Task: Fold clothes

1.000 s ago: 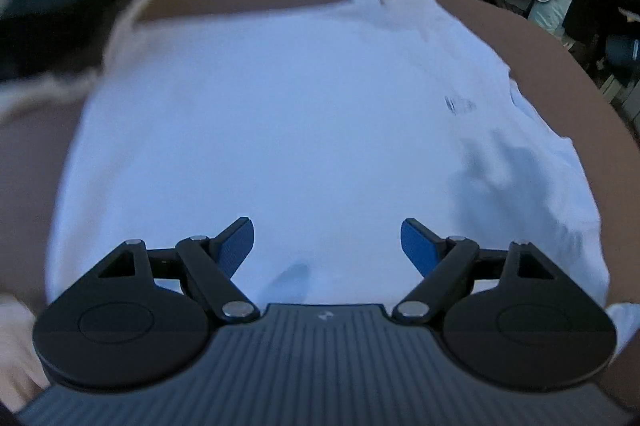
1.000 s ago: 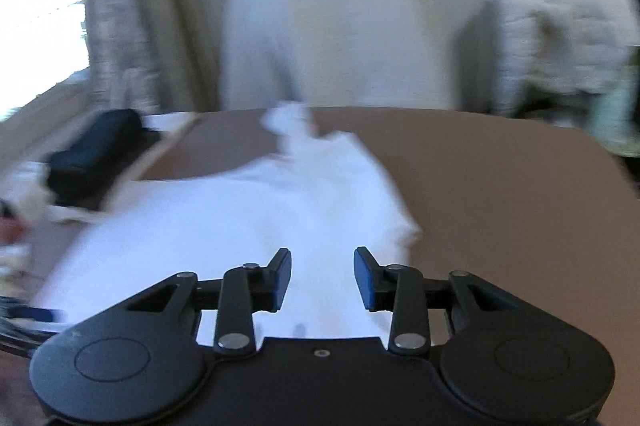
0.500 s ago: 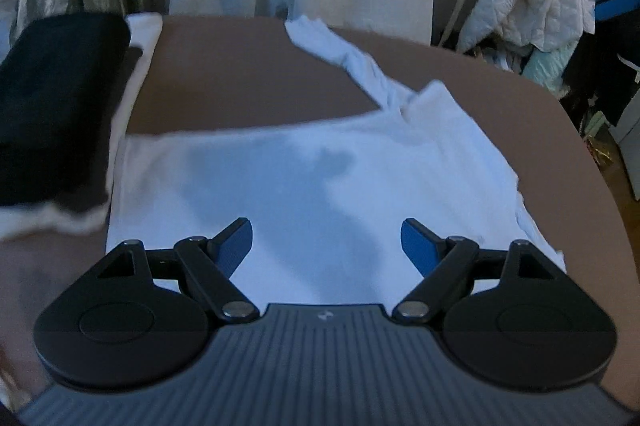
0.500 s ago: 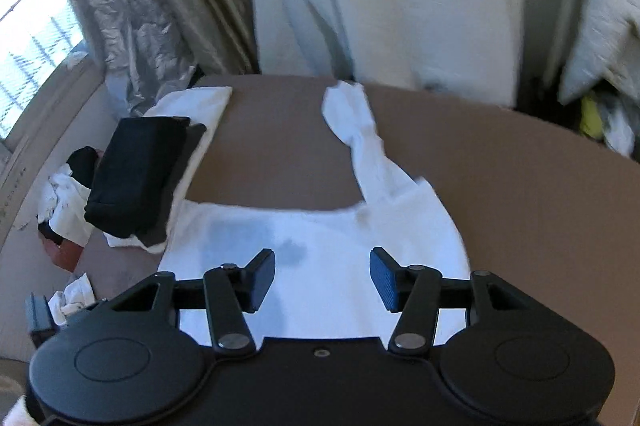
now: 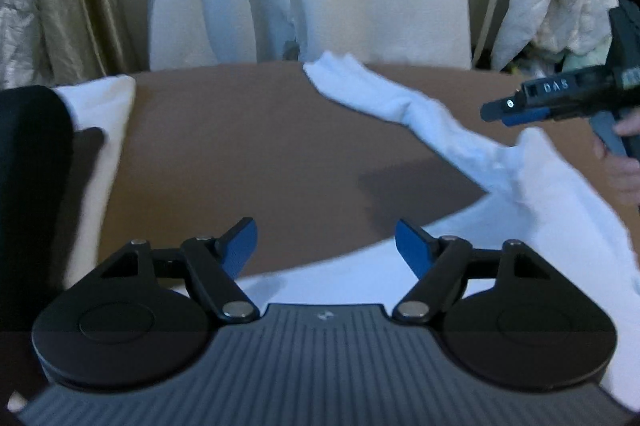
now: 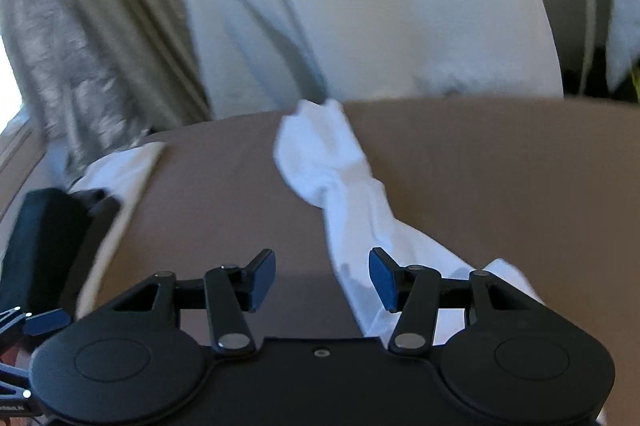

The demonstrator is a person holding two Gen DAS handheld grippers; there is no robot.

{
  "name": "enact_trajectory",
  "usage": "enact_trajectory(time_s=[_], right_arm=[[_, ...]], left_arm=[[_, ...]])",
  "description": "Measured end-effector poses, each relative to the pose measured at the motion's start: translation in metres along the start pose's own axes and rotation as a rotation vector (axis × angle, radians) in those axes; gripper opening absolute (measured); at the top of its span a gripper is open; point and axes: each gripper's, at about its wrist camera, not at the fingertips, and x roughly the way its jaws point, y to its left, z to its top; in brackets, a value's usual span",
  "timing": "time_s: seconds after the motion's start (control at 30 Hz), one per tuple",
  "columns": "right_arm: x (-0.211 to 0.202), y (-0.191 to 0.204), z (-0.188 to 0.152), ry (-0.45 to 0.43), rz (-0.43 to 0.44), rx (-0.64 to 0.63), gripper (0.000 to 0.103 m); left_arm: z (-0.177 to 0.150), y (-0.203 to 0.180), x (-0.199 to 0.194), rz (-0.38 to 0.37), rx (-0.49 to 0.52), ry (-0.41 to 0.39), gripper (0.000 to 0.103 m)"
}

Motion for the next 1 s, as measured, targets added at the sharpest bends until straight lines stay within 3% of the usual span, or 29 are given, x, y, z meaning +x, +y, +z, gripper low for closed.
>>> enact_trajectory(time_s=[0.17, 0.27, 0.3, 0.33, 0.37, 0.47, 0.53, 0.67, 0.77, 0.87, 0.93, 1.0], right_arm=[[0.046, -0.017, 0.011, 0.006, -0.13, -0.014, 0.059], [0.069, -0.031, 0.011, 0.055, -0.096, 0.049, 0.058], [0.076, -0.033, 0.01, 0.064, -0.082, 0.06, 0.048], [0.077, -0.028, 0.005, 0.046, -0.083, 0.028, 0.017], [0.076, -0.019, 0.001, 0.018, -0.1, -0.033, 0.005], [0.074, 0.003, -0.01, -0.048, -0.145, -0.171, 0.006], [0.069, 0.01, -0.01, -0.075, -0.149, -0.187, 0.006], [0.055, 0.029, -0.009, -0.123, -0.072, -0.243, 0.006], [0.06, 0.052, -0.016, -0.039, 0.049, -0.327, 0.005], [0.064, 0.072, -0.041, 0.059, 0.088, -0.488, 0.008], [0.062, 0.071, -0.053, 0.117, 0.088, -0.513, 0.02], [0.048, 0.059, -0.051, 0.104, 0.135, -0.454, 0.03]], left_arm=[[0.02, 0.003, 0.07, -0.043, -0.002, 0.022, 0.076], [0.027, 0.003, 0.105, -0.089, -0.031, 0.052, 0.076], [0.028, 0.003, 0.115, -0.104, -0.04, 0.058, 0.076], [0.03, 0.002, 0.124, -0.11, -0.042, 0.063, 0.076], [0.032, 0.002, 0.133, -0.115, -0.042, 0.065, 0.076], [0.036, -0.007, 0.15, -0.112, 0.001, 0.051, 0.076], [0.038, -0.012, 0.157, -0.116, 0.028, 0.046, 0.076], [0.043, -0.007, 0.157, -0.142, -0.004, 0.026, 0.076], [0.044, 0.006, 0.155, -0.142, -0.068, 0.012, 0.076], [0.041, 0.019, 0.156, -0.144, -0.143, 0.025, 0.076], [0.038, 0.022, 0.155, -0.162, -0.177, 0.026, 0.076], [0.036, 0.022, 0.155, -0.178, -0.188, 0.017, 0.076]])
